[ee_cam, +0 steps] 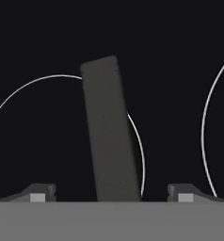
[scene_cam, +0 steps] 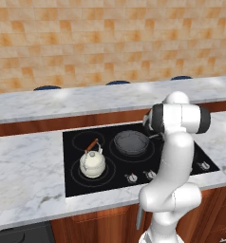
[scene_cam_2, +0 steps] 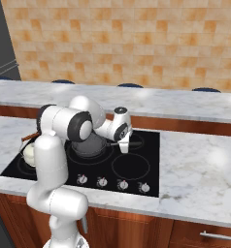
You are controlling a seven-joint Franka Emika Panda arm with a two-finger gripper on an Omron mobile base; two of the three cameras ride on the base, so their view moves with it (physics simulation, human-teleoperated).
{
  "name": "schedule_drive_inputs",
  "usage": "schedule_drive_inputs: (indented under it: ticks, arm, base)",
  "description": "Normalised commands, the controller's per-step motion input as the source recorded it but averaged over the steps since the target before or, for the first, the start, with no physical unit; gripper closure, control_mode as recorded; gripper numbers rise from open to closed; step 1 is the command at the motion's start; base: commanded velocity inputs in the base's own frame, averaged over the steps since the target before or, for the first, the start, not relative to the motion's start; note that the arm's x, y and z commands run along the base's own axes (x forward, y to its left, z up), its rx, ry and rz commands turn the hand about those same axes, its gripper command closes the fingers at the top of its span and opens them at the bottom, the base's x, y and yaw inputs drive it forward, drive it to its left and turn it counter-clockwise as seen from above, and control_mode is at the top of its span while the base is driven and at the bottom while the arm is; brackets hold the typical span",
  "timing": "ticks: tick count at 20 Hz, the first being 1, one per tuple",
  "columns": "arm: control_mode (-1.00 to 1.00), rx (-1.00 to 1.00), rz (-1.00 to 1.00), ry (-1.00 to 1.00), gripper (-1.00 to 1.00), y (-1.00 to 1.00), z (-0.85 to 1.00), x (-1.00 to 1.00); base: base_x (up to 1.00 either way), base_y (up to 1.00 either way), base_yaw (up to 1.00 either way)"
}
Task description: Pick the pan from the cabinet and place it on the stove. Then turn on the stove burner for the pan.
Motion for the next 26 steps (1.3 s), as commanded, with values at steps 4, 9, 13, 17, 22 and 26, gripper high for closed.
schedule_drive_inputs:
  ticks: [4,9,13,17,22,26]
  arm:
    - [-1.00,-0.01,0.00,-0.04,-1.00,0.00,0.31,-0.04]
    - [-1.00,-0.02,0.00,0.00,-1.00,0.02,0.38,0.00]
    - [-1.00,-0.02,0.00,0.00,-1.00,0.04,0.48,0.00]
    - [-1.00,0.00,0.00,-0.02,-1.00,0.00,0.70,-0.04]
    - [-1.00,0.00,-0.03,-0.01,-1.00,0.01,0.79,-0.11]
    - [-1.00,0.00,-0.18,0.00,-1.00,0.05,0.63,-0.30]
  base:
    - [0.00,0.00,0.00]
    - [0.00,0.00,0.00]
    - [0.00,0.00,0.00]
    - [0.00,0.00,0.00]
    - [0.00,0.00,0.00]
    - [0.00,0.00,0.00]
